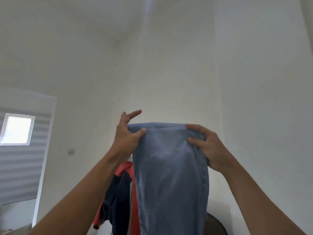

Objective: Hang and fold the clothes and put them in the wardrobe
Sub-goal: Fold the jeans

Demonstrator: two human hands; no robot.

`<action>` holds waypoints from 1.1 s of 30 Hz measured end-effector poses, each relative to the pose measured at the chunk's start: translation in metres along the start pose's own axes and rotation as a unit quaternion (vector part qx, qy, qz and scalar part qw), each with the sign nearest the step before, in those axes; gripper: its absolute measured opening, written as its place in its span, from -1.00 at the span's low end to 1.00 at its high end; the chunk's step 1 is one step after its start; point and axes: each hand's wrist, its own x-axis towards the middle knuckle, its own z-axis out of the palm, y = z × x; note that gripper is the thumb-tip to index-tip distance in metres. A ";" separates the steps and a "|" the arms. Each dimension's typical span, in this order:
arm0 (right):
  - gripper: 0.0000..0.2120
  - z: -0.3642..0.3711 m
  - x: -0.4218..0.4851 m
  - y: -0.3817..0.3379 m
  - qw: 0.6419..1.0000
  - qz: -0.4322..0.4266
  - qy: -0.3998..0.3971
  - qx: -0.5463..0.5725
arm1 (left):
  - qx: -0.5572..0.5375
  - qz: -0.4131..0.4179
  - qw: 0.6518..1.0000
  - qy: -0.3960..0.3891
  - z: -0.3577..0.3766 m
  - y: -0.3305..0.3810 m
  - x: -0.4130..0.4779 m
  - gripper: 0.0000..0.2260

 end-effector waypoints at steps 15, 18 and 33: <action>-0.57 0.025 0.015 0.006 0.992 0.011 0.076 0.100 | -0.063 -0.007 0.996 -0.066 0.027 -0.047 -0.057 -0.06; -0.44 0.013 0.012 0.008 0.997 0.031 0.043 0.052 | -0.101 -0.016 0.995 -0.022 0.027 -0.049 -0.048 -0.12; -0.25 -0.010 0.006 0.005 0.983 0.130 -0.100 -0.080 | -0.075 0.013 0.987 0.144 0.030 -0.013 -0.017 -0.59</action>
